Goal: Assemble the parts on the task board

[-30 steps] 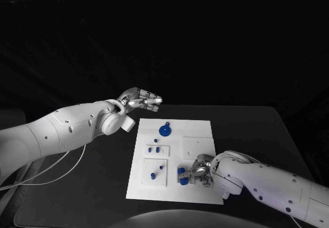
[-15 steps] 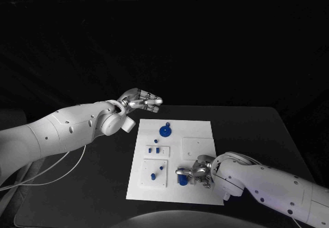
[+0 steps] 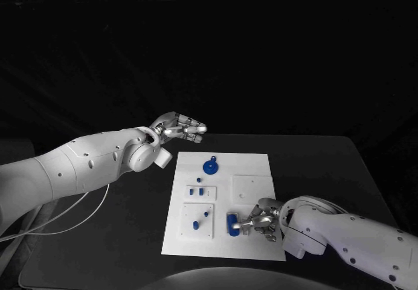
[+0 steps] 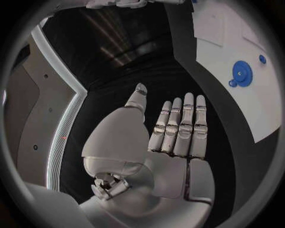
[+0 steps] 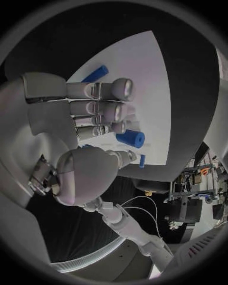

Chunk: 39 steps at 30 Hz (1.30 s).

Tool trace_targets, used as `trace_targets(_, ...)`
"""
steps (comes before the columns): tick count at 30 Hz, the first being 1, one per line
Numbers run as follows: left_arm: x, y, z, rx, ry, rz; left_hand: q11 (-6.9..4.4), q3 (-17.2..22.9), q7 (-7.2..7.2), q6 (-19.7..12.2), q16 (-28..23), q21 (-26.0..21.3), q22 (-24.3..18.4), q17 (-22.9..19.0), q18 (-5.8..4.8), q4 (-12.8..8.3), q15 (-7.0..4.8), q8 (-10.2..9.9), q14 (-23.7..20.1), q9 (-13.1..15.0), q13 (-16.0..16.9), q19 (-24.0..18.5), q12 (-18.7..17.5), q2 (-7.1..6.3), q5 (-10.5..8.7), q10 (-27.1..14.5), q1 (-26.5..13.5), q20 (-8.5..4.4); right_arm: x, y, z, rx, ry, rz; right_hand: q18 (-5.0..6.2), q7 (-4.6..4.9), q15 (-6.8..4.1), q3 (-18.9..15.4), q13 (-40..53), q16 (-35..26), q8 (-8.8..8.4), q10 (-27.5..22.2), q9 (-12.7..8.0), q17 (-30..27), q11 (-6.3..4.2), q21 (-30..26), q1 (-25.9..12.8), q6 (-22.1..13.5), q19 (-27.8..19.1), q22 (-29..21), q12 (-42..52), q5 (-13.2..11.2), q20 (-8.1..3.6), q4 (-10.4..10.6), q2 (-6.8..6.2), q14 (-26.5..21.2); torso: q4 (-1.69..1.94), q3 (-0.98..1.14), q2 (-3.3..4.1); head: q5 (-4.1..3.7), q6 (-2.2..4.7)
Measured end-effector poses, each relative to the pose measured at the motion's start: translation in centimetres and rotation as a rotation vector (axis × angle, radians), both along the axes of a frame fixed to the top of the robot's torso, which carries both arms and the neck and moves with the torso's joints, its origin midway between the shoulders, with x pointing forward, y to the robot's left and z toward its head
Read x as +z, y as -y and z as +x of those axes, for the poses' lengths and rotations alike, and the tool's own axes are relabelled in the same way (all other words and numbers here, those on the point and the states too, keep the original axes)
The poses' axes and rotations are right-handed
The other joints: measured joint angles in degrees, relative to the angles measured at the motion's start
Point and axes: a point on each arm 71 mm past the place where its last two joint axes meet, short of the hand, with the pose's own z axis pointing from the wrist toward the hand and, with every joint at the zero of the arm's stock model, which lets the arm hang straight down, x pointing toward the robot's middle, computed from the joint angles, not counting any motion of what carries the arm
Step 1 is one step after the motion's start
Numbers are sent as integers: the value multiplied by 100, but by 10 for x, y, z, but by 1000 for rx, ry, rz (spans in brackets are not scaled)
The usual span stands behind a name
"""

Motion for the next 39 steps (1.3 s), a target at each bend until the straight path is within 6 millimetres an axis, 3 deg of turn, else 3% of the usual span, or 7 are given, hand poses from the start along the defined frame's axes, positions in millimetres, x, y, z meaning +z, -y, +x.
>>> trace_targets(11, 0, -2, 1, 3, -1, 3, 0, 0, 0, 0, 0, 0, 0, 0, 0, 0, -20, 0, -20, 0, 0, -21, 0, 0, 0, 0, 0, 21, 4, -1, -2, 63, 4, 36, 0, -47, -22, 430, 14, 15, 0, 22, 385, 66, -21, 75, 299, 208, 4, 0, 0, 522, -4, -90, -255, 22, 10, 2, 2, -16, 17)
trace_targets(16, -1, -2, 1, 3, -1, 3, 0, 0, 0, 0, 0, 0, 0, 0, 0, 0, -20, 0, -20, 0, 0, -21, 0, 0, 0, 0, 0, 21, 4, -2, -3, 83, -1, 32, 0, -129, -40, 622, 42, 36, 0, 53, 852, 112, -52, 146, 408, 358, 19, 0, 0, 638, -26, -362, -256, 40, 12, -2, 4, -14, 13)
trace_targets(21, -1, -2, 1, 3, -2, 3, 0, -15, 8, 8, 0, 0, 0, 0, 0, -15, -1, 0, -40, 0, 0, -21, 0, 30, 0, 0, 16, 21, 3, -5, -2, 90, 2, 26, 0, -272, -115, 1126, 58, 36, 49, 127, 1459, 121, -167, 154, 545, 610, 10, 0, 27, 453, -97, -544, -124, 32, 15, -7, 6, -18, 9)
trace_targets(23, -1, -2, 1, 2, -2, 3, 0, -46, 21, 21, 0, 0, 0, 0, 0, 16, -1, 0, -40, 0, 0, -21, 0, 76, 0, 0, -31, 21, 2, -5, -2, 85, 5, 18, 0, -317, -117, 1332, 68, 36, 49, 160, 1700, 121, -201, 177, 455, 655, 22, 0, 27, 362, -126, -558, 61, 30, 16, -9, 5, -18, 7)
trace_targets(25, -1, -2, 1, 2, -2, 3, 0, -46, 21, 21, 0, 0, 0, 0, 0, 16, -1, 0, -40, 0, 0, -21, 0, 99, 0, 0, -53, 21, 1, -5, -1, 77, 8, 12, -58, -327, -138, 1598, 70, 36, 49, 188, 1959, 115, -230, 177, 337, 654, 22, 0, 27, 152, -126, -630, 221, 51, 19, -9, 4, -18, 6)
trace_targets(32, -1, -2, 1, 1, -4, 4, 0, -77, 21, 21, 0, 0, 0, 0, 0, 13, -1, 0, -40, 0, 0, -21, 0, 147, 0, 0, -56, 21, -5, -6, 1, 36, 15, -7, -93, -362, -138, 2185, 142, 36, 49, 289, 2635, 104, -265, 261, -56, 630, 22, 0, 27, -78, -126, -836, 400, 51, 20, -9, 4, -13, 5)
trace_targets(39, -1, -2, 1, -2, -7, 4, 0, -103, 21, 21, 0, 0, 0, 0, 0, 40, -1, 0, -40, 0, 0, -21, 0, 197, 0, 0, -106, 21, -13, -8, 3, -3, 14, -16, -93, -382, -137, 2833, 205, 103, 49, 330, 3077, 120, -265, 330, -620, 609, 22, 5, 27, -44, -125, -850, 307, 51, 17, -7, 5, -15, -1)
